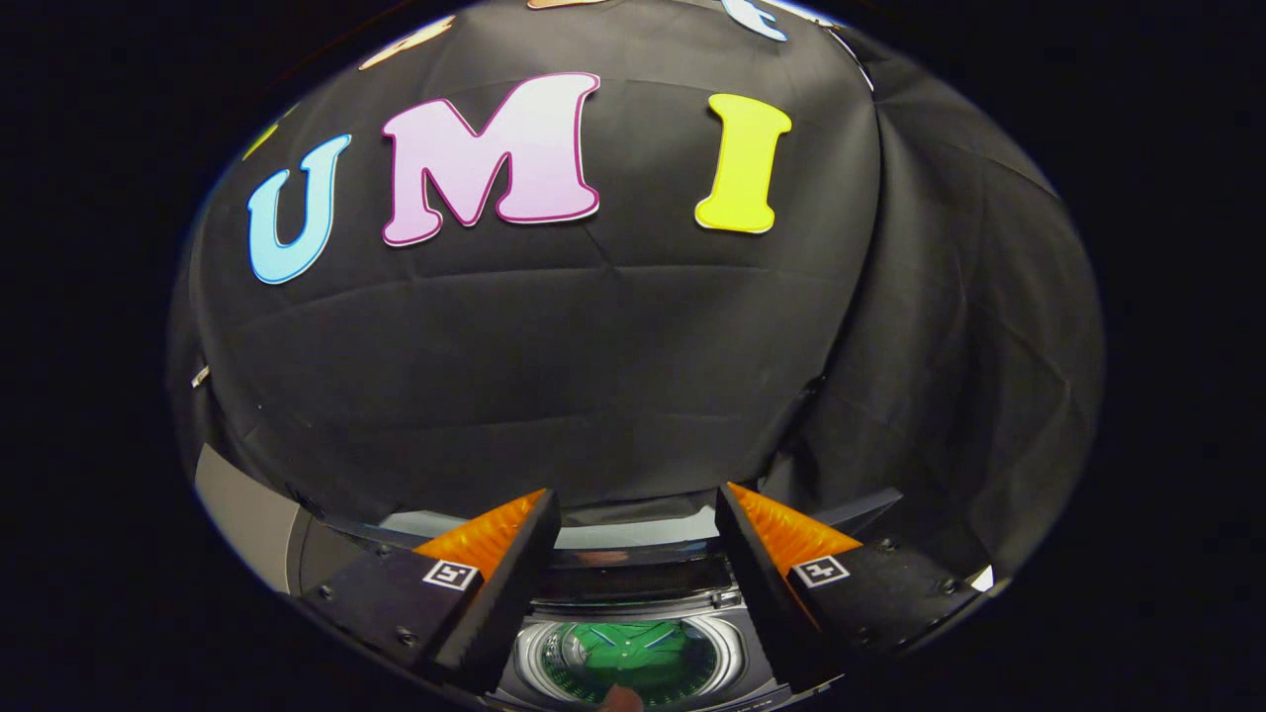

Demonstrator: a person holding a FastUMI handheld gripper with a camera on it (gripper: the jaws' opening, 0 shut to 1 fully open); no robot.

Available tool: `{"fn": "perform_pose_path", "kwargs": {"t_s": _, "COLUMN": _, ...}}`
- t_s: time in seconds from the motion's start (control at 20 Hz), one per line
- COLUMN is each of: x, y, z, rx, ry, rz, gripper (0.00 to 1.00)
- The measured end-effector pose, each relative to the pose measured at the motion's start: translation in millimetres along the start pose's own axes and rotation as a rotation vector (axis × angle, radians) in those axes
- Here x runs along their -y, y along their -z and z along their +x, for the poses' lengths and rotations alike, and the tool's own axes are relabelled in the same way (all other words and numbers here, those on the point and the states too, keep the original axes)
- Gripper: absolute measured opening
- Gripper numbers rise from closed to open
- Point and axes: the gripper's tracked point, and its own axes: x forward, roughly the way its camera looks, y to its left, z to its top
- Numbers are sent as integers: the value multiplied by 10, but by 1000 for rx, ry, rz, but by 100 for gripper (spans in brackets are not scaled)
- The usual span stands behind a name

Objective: Put the clothes into the washing machine and then close the washing machine lid.

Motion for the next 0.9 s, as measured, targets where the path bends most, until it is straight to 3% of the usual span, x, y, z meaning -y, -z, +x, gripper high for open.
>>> {"fn": "perform_pose_path", "kwargs": {"t_s": 0.9, "x": 55, "y": 244, "z": -392, "rx": 50, "ry": 5, "rz": 6, "gripper": 99}}
